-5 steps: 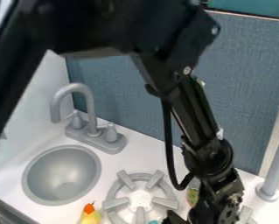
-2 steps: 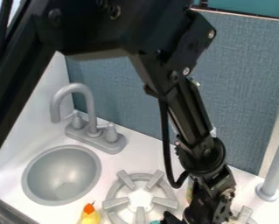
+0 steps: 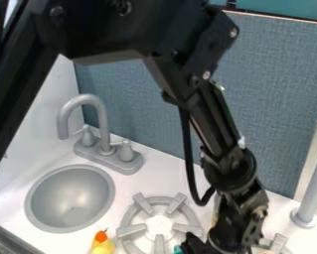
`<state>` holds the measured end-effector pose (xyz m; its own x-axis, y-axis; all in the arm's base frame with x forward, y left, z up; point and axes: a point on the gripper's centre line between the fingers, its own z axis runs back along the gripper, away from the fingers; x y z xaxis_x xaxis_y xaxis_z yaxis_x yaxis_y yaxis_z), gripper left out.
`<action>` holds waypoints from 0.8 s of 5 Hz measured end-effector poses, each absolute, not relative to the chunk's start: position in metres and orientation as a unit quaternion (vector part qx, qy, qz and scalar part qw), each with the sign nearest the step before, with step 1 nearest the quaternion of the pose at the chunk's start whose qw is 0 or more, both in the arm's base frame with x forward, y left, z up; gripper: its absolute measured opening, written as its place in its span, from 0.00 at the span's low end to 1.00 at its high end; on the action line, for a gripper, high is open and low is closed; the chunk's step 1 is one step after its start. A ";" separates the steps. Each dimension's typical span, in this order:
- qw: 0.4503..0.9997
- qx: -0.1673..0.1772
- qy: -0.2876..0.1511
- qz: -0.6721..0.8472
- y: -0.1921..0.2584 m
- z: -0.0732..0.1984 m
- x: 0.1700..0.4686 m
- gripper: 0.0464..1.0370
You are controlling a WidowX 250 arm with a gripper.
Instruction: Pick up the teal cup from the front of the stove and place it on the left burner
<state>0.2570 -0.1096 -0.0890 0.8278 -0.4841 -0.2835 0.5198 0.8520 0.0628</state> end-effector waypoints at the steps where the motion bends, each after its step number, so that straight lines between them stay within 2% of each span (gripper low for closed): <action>1: 0.961 0.075 0.117 -0.240 -0.100 -0.069 0.268 0.07; 3: 0.981 0.067 0.063 -0.172 -0.072 -0.027 0.294 0.07; 4: 0.984 0.075 0.056 -0.149 -0.058 -0.024 0.303 0.07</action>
